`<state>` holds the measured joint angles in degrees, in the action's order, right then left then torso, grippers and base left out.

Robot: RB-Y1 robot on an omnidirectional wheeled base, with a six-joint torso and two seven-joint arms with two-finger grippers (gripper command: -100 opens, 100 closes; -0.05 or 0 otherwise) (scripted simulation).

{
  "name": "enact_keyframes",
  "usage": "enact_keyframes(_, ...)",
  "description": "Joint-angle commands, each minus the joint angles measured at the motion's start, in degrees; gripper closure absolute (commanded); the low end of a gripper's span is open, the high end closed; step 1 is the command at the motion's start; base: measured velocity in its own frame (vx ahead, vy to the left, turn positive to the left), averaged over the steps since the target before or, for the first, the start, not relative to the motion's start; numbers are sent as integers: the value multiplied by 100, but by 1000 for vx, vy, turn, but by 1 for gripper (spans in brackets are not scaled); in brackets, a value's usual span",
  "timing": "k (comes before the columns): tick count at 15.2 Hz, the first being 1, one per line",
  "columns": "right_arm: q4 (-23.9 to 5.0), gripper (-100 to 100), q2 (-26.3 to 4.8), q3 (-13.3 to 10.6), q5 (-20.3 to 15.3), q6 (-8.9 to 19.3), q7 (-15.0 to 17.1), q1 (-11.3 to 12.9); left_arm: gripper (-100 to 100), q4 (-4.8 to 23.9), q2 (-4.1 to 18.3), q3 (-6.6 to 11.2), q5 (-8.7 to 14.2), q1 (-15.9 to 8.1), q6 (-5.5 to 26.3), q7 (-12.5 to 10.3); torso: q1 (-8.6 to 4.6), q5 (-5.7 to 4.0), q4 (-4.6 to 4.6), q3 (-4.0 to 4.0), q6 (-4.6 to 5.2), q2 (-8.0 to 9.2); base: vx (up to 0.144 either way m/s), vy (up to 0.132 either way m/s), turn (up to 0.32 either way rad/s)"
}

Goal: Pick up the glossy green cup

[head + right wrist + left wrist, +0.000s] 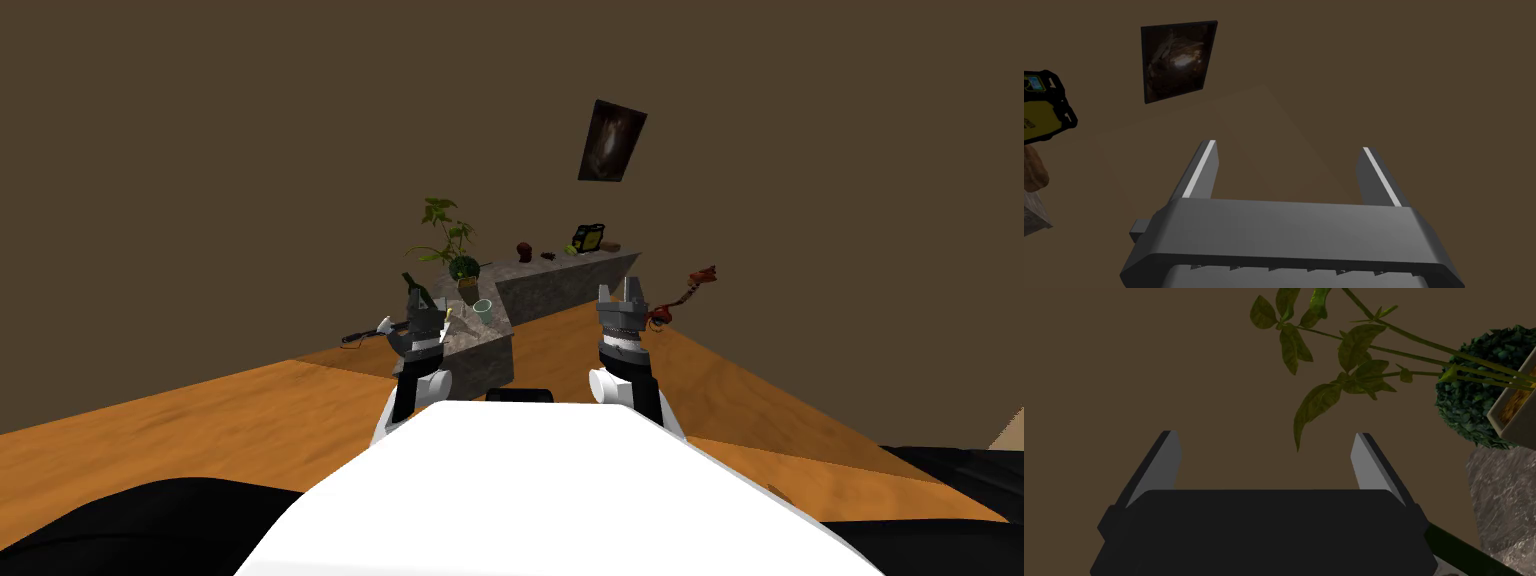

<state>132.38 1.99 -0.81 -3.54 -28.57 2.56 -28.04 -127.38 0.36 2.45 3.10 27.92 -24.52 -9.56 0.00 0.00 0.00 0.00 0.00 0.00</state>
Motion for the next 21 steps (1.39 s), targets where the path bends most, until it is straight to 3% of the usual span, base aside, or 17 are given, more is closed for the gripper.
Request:
enact_keyframes(1, 0, 0, 0, 0, 0, 0, 0, 0, -100, 5, 188, 8, 47, -7, 75, -62, 0, 0, 0, 0, 0, 0, 1, -5, -16)
enact_keyframes(3, 0, 0, 0, 0, 0, 0, 0, 0, -100, 16, 466, 28, 160, -23, 253, -209, -1, 0, 0, 0, 1, 0, 3, -14, -41)
enact_keyframes(4, 0, 0, 0, 0, 0, 0, 0, 0, -100, 16, 488, 28, 160, -23, 253, -209, -3, -1, 0, -1, 1, -1, 5, -16, -30)
enact_keyframes(8, 0, 0, 0, 0, 0, 0, 0, 0, -100, 43, 1007, 77, 436, -65, 689, -571, -7, -2, -1, -2, 1, -3, 5, -23, -43)
enact_keyframes(11, 0, 0, 0, 0, 0, 0, 0, 0, -100, 55, 1194, 98, 554, -82, 875, -725, -8, -2, -1, -2, 1, -2, 4, -24, -46)
enact_keyframes(12, 0, 0, 0, 0, 0, 0, 0, 0, -100, 67, 1388, 121, 684, -102, 1079, -894, -8, -2, -1, -1, 1, -2, 8, -26, -45)
enact_keyframes(13, 0, 0, 0, 0, 0, 0, 0, 0, -100, 67, 1388, 121, 684, -102, 1079, -894, -9, -2, -1, -2, 1, -3, 6, -25, -41)
enact_keyframes(14, 0, 0, 0, 0, 0, 0, 0, 0, -100, 80, 1588, 146, 824, -123, 1274, -1077, -9, -2, -1, -2, 1, -3, 8, -31, -67)
enact_keyframes(15, 0, 0, 0, 0, 0, 0, 0, 0, -100, 80, 1588, 146, 824, -123, 1300, -1077, -10, -2, -1, -2, 2, -3, 6, -29, -60)
enact_keyframes(16, 0, 0, 0, 0, 0, 0, 0, 0, -100, 93, 1792, 173, 974, -145, 1484, -1273, -10, -2, -1, -2, 1, -3, 10, -32, -57)
enact_keyframes(17, 0, 0, 0, 0, 0, 0, 0, 0, -100, 93, 1792, 173, 974, -145, 1536, -1273, -11, -3, -1, -2, 1, -4, 11, -31, -46)
enact_keyframes(18, 0, 0, 0, 0, 0, 0, 0, 0, -100, 108, 1997, 201, 1133, -168, 1682, -1471, -12, -3, -1, -3, 1, -5, 7, -36, -68)
enact_keyframes(20, 0, 0, 0, 0, 0, 0, 0, 0, -100, 108, 2002, 201, 1133, -168, 1786, -1481, -12, -3, -1, -3, 1, -4, 6, -27, -40)
enact_keyframes(21, 0, 0, 0, 0, 0, 0, 0, 0, -100, 123, 2215, 231, 1300, -192, 2002, -1700, -10, -2, -1, -2, 0, -4, 5, -22, -47)
